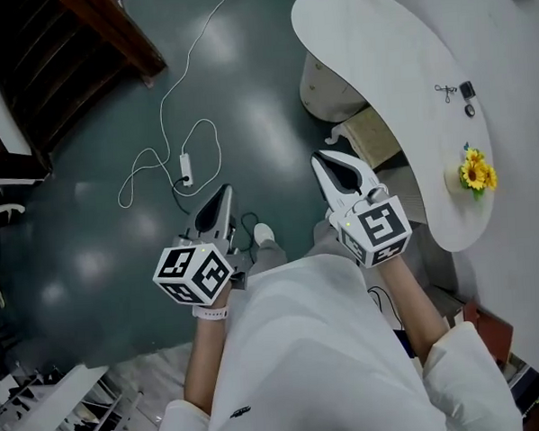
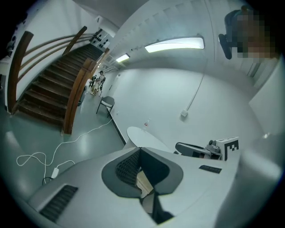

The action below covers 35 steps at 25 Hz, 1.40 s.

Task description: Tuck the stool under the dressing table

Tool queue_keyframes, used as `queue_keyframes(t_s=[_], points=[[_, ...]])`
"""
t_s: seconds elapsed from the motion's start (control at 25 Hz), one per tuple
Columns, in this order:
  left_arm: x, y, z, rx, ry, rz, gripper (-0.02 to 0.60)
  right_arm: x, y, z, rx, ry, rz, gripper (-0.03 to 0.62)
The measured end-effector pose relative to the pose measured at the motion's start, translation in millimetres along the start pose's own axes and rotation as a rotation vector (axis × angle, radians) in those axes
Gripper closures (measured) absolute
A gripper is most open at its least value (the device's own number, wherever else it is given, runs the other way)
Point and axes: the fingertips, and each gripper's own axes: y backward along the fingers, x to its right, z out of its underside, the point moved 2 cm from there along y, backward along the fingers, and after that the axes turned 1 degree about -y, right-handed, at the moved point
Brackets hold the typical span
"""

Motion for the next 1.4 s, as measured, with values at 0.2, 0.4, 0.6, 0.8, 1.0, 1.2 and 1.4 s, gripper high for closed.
queue_keyframes(t_s=[0.2,0.4,0.6,0.8,1.0,1.2,1.4], points=[[3,23,-21,0.05,-0.055,0.023,0.572,-4,9,-11,0.01,-0.004,0.031,0.579],[-2,39,-28,0.061,-0.074,0.046,0.572,-16,17,-12,0.001,0.002,0.067,0.581],[-11,50,-28,0.052,-0.095,0.051,0.572,-29,18,-12,0.012,-0.006,0.104,0.582],[-21,57,-32,0.051,-0.106,0.052,0.572,-40,15,-16,0.02,-0.011,0.122,0.582],[-17,53,-29,0.058,-0.107,0.06,0.572,-41,17,-10,0.008,-0.02,0.123,0.583],[-13,50,-27,0.06,-0.1,0.061,0.572,-39,13,-11,-0.005,-0.011,0.112,0.583],[-12,49,-28,0.065,-0.096,0.058,0.572,-38,9,-12,-0.002,-0.017,0.109,0.583]])
